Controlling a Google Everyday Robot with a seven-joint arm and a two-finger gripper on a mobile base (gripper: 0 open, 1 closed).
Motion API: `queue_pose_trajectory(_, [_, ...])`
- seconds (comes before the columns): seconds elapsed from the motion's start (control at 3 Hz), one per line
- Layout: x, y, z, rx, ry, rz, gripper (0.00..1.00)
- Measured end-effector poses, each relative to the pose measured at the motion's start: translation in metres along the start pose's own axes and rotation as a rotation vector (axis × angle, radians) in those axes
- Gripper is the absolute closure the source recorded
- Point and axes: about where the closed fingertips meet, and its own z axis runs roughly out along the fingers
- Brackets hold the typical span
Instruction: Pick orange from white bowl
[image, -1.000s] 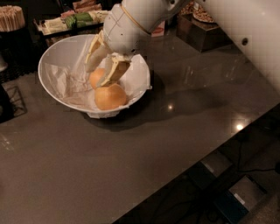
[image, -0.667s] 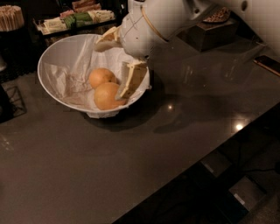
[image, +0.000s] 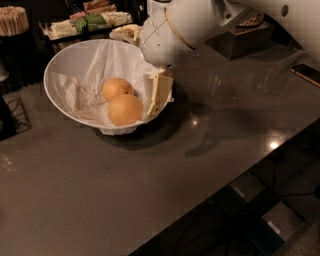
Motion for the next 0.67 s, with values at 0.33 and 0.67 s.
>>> queue_pose_trajectory(0.33, [0.0011,0.0012,0.0017,-0.001,-0.004,0.010,0.00])
queue_pose_trajectory(0.67, [0.0103,0.0009,0.0012,0.037,-0.051,0.085,0.00])
